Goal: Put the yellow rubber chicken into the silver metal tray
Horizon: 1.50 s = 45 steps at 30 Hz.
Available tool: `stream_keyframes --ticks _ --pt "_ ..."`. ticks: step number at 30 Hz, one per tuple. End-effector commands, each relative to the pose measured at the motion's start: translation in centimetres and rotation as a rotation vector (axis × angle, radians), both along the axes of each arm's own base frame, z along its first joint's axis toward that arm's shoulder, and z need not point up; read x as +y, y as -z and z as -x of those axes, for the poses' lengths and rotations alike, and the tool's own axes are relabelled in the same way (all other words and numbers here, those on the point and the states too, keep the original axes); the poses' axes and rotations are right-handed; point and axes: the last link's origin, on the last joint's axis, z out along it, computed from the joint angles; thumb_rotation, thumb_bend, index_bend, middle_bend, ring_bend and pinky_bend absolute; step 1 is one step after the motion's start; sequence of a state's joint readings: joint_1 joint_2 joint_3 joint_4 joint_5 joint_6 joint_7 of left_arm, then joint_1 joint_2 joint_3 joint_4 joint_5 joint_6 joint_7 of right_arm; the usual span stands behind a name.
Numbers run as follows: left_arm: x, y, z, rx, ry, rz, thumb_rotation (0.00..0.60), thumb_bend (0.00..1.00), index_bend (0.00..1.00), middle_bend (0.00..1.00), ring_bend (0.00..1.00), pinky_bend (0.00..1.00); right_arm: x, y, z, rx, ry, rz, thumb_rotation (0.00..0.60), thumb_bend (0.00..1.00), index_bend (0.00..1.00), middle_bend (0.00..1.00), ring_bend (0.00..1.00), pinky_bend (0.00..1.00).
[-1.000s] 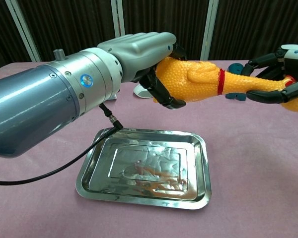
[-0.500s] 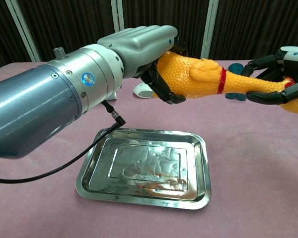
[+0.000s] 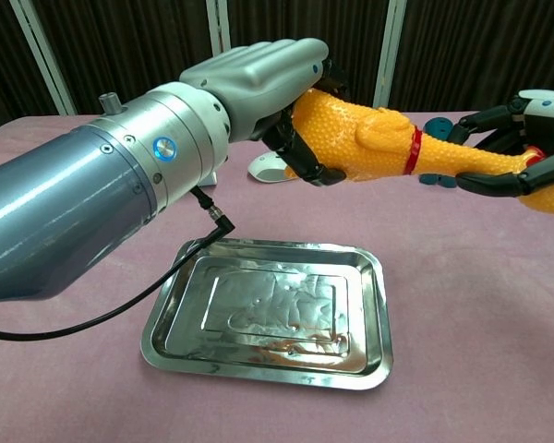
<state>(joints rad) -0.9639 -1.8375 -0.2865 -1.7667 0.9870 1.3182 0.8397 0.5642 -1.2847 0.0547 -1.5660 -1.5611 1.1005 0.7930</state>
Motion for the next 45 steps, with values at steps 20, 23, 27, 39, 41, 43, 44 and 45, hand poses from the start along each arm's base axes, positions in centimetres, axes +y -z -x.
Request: stream_keyframes --ticks 20,23,27,39,41,43,44,45 --pt "-0.2 -1.4 1.7 0.027 -0.04 0.057 0.574 0.09 0.0 0.0 0.0 0.22 -0.4 -0.6 0.6 0.014 0.013 0.024 0.6 0.93 1.0 0.81 0.79 0.9" --pt "-0.3 -1.8 1.9 0.018 -0.04 0.05 0.572 0.08 0.0 0.0 0.0 0.18 -0.4 -0.7 0.7 0.018 0.017 0.025 0.6 0.93 1.0 0.81 0.79 0.9" --pt "-0.5 -2.6 2.3 0.003 -0.037 0.038 0.57 0.08 0.0 0.0 0.0 0.16 -0.4 -0.7 1.0 0.025 0.02 0.025 0.6 0.93 1.0 0.81 0.79 0.9" --pt "-2.1 -8.7 5.7 -0.122 -0.002 -0.063 0.574 0.08 0.0 0.0 0.0 0.12 0.2 0.9 0.6 0.026 -0.016 -0.032 0.6 0.93 1.0 0.81 0.79 0.9" --pt "-2.4 -9.8 6.4 -0.133 0.0 -0.083 0.576 0.08 0.0 0.0 0.0 0.12 0.3 1.6 0.1 0.027 -0.038 -0.057 0.6 0.93 1.0 0.81 0.79 0.9" --pt "-2.7 -10.7 7.3 -0.129 0.001 -0.107 0.575 0.08 0.0 0.0 0.0 0.12 0.4 2.3 -0.4 0.033 -0.058 -0.082 0.6 0.93 1.0 0.81 0.79 0.9" --pt "-2.8 -11.1 7.8 -0.121 -0.002 -0.121 0.575 0.08 0.0 0.0 0.0 0.12 0.4 2.7 -0.7 0.04 -0.069 -0.095 0.6 0.93 1.0 0.81 0.79 0.9" --pt "-2.9 -11.5 8.3 -0.115 -0.004 -0.131 0.575 0.08 0.0 0.0 0.0 0.12 0.3 3.1 -0.9 0.044 -0.078 -0.105 0.6 0.93 1.0 0.81 0.79 0.9"
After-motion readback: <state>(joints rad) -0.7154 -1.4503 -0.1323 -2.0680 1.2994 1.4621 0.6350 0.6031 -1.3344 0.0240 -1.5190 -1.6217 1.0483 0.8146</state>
